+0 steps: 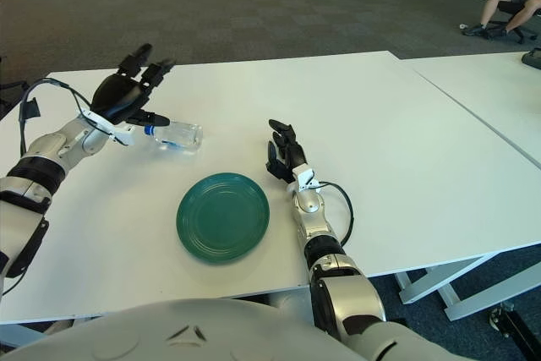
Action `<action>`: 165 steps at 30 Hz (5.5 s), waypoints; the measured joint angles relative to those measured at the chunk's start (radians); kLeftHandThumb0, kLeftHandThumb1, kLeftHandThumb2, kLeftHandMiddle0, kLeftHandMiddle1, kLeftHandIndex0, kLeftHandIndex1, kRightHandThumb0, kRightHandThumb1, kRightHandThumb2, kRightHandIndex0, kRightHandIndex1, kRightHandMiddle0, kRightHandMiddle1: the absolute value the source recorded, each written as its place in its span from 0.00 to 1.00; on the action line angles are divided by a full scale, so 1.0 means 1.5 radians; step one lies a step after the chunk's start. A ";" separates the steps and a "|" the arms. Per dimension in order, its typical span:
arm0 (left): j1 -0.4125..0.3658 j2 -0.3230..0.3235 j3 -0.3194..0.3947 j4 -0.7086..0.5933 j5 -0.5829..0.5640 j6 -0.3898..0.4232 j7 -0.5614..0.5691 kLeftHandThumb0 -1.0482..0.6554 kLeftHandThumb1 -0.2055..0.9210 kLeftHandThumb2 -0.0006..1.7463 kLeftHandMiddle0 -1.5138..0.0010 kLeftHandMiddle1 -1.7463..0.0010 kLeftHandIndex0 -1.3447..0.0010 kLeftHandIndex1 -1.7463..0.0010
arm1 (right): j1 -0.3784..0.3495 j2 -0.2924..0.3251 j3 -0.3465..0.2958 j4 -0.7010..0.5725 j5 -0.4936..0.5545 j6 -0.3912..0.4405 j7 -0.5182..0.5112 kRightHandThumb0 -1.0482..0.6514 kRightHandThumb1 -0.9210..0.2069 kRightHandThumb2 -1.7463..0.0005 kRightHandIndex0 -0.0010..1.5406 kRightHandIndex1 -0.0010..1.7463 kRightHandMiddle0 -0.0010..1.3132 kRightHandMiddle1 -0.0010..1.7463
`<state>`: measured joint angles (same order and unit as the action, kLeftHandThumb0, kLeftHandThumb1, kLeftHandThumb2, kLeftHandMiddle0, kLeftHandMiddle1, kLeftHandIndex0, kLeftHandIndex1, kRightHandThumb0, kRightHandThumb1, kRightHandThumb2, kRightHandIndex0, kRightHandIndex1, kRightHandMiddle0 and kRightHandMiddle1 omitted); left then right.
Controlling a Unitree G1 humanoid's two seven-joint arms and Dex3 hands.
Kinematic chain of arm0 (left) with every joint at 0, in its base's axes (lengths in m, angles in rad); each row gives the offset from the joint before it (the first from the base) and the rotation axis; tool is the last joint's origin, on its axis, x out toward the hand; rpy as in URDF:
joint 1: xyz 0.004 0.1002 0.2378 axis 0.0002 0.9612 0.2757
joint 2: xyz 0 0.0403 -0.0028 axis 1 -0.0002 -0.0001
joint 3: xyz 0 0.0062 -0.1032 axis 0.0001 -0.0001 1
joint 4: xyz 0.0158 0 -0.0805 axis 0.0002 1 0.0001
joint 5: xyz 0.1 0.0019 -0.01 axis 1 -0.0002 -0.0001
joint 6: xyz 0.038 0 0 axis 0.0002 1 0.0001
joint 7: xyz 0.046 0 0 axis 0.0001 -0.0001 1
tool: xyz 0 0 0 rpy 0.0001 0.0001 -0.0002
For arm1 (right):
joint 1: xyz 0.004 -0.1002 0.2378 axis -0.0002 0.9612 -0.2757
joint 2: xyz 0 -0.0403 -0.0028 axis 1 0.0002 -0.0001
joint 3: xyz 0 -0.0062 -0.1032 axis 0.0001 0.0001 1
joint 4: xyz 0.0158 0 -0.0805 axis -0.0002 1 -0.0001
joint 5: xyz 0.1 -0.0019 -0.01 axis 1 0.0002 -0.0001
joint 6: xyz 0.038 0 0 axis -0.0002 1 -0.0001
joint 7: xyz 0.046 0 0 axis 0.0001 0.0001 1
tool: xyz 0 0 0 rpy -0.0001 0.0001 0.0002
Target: Put the bottle into the plate.
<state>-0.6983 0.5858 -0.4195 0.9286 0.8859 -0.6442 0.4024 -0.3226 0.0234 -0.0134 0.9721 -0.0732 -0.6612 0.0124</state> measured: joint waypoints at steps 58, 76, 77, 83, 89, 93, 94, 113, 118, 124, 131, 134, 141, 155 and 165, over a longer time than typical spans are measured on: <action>-0.168 -0.066 -0.157 0.186 0.014 0.048 -0.295 0.03 0.95 0.03 1.00 1.00 1.00 1.00 | -0.006 -0.001 -0.002 0.008 0.006 0.013 -0.016 0.21 0.00 0.52 0.17 0.01 0.00 0.43; -0.135 -0.148 -0.112 0.279 -0.058 0.167 -0.269 0.06 0.90 0.01 1.00 1.00 0.97 0.98 | -0.001 0.006 0.000 -0.017 0.004 0.046 -0.043 0.20 0.00 0.52 0.17 0.00 0.00 0.41; -0.135 -0.149 -0.110 0.279 -0.062 0.169 -0.269 0.06 0.90 0.01 1.00 1.00 0.97 0.98 | -0.001 0.006 0.000 -0.016 0.004 0.043 -0.043 0.20 0.00 0.52 0.17 0.00 0.00 0.41; -0.132 -0.150 -0.093 0.280 -0.086 0.181 -0.275 0.04 0.91 0.01 1.00 1.00 0.97 0.97 | 0.003 0.007 0.004 -0.026 0.002 0.056 -0.050 0.21 0.00 0.52 0.17 0.00 0.00 0.40; -0.132 -0.151 -0.088 0.283 -0.095 0.189 -0.305 0.02 0.93 0.02 1.00 1.00 0.99 0.92 | 0.002 0.006 0.003 -0.022 0.003 0.052 -0.050 0.21 0.00 0.51 0.17 0.00 0.00 0.40; -0.132 -0.154 -0.087 0.284 -0.101 0.193 -0.317 0.01 0.94 0.02 1.00 1.00 1.00 0.88 | 0.002 0.005 0.004 -0.021 0.001 0.053 -0.054 0.21 0.00 0.51 0.16 0.00 0.00 0.40; -0.132 -0.155 -0.087 0.285 -0.101 0.195 -0.319 0.02 0.94 0.02 1.00 1.00 1.00 0.87 | 0.002 0.005 0.004 -0.022 0.001 0.055 -0.057 0.21 0.00 0.51 0.16 0.00 0.00 0.40; -0.131 -0.160 -0.098 0.285 -0.098 0.198 -0.299 0.02 0.95 0.02 0.97 0.99 1.00 0.80 | 0.002 0.004 0.002 -0.013 0.005 0.029 -0.035 0.21 0.00 0.50 0.16 0.00 0.00 0.41; -0.131 -0.160 -0.102 0.285 -0.093 0.196 -0.291 0.02 0.96 0.02 0.95 0.99 1.00 0.77 | 0.001 0.003 0.002 -0.006 0.005 0.018 -0.034 0.20 0.00 0.50 0.16 0.00 0.00 0.42; -0.131 -0.160 -0.122 0.285 -0.074 0.194 -0.277 0.02 0.98 0.02 0.92 0.98 1.00 0.72 | 0.000 0.003 0.001 -0.003 0.005 0.014 -0.031 0.21 0.00 0.50 0.16 0.00 0.00 0.42; -0.131 -0.162 -0.166 0.285 -0.030 0.181 -0.227 0.06 0.99 0.02 0.87 0.97 1.00 0.62 | 0.006 0.004 -0.001 -0.024 0.006 0.046 -0.036 0.21 0.00 0.52 0.17 0.00 0.00 0.41; -0.131 -0.166 -0.175 0.286 -0.023 0.176 -0.216 0.07 0.99 0.02 0.86 0.97 1.00 0.58 | 0.008 0.006 -0.001 -0.032 0.006 0.060 -0.042 0.21 0.00 0.52 0.17 0.01 0.00 0.40; -0.131 -0.176 -0.197 0.287 -0.007 0.171 -0.201 0.07 1.00 0.04 0.83 0.96 1.00 0.54 | 0.013 0.008 0.000 -0.042 0.005 0.063 -0.047 0.20 0.00 0.52 0.17 0.00 0.00 0.40; -0.120 -0.178 -0.213 0.288 -0.004 0.167 -0.175 0.07 1.00 0.06 0.77 0.95 1.00 0.45 | 0.019 0.010 0.006 -0.053 0.003 0.068 -0.058 0.20 0.00 0.52 0.17 0.00 0.00 0.38; -0.118 -0.182 -0.218 0.288 -0.006 0.172 -0.171 0.14 0.97 0.04 0.74 0.94 1.00 0.42 | 0.016 0.006 0.005 -0.031 0.004 0.031 -0.043 0.19 0.00 0.51 0.16 0.00 0.00 0.38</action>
<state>-0.8748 0.3125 -0.7471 1.3612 0.8771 -0.3858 0.1454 -0.2987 0.0318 -0.0053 0.9253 -0.0669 -0.6152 -0.0521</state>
